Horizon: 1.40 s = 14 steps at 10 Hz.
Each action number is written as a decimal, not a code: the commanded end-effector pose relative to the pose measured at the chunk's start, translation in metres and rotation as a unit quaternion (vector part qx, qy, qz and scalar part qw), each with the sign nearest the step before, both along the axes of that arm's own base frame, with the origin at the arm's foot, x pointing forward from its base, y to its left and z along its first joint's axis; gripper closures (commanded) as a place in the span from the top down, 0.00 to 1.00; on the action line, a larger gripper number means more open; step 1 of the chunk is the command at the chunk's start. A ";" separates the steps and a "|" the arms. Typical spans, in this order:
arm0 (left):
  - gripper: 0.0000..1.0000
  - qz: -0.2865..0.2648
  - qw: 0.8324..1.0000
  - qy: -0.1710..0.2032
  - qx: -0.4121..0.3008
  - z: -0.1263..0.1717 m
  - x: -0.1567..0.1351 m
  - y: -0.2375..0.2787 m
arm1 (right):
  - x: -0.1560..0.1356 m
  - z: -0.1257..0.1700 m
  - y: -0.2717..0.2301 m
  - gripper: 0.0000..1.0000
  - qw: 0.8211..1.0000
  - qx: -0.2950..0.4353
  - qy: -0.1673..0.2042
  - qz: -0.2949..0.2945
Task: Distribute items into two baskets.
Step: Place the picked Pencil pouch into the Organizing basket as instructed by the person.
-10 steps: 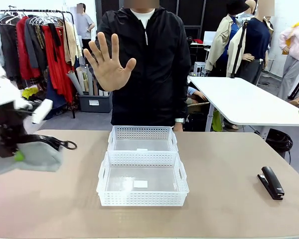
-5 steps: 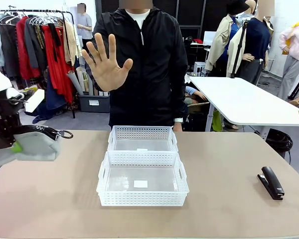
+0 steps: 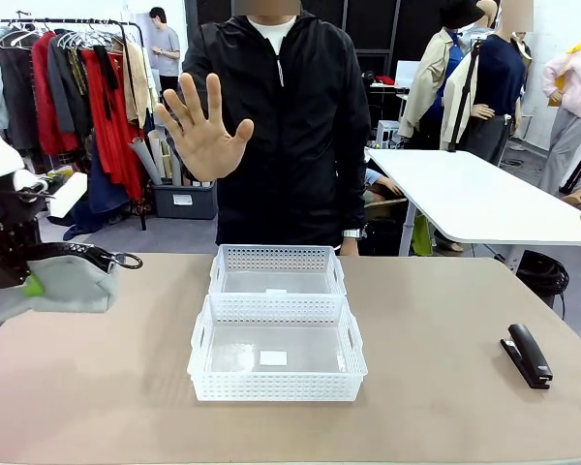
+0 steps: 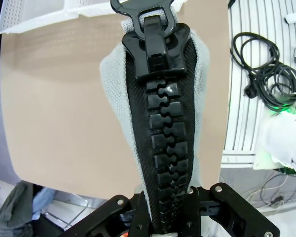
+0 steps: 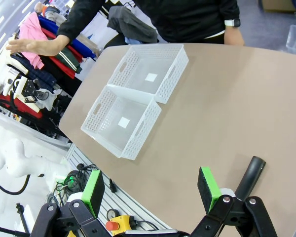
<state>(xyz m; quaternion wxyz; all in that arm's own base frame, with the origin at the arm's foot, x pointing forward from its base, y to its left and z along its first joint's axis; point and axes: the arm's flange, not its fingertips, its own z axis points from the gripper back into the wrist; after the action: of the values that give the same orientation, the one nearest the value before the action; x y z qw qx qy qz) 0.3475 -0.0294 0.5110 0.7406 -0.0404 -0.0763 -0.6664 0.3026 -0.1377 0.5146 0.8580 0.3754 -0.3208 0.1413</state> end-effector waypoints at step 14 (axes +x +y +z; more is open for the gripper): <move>0.00 0.004 1.000 -0.002 0.000 -0.001 -0.004 0.001 | 0.001 0.002 0.001 1.00 1.000 0.007 -0.008 0.003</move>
<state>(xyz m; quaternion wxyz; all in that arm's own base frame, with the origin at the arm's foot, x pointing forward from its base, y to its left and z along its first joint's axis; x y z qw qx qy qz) 0.3474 -0.0294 0.5110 0.7406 -0.0404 -0.0763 -0.6663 0.3026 -0.1377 0.5146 0.8580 0.3754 -0.3208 0.1413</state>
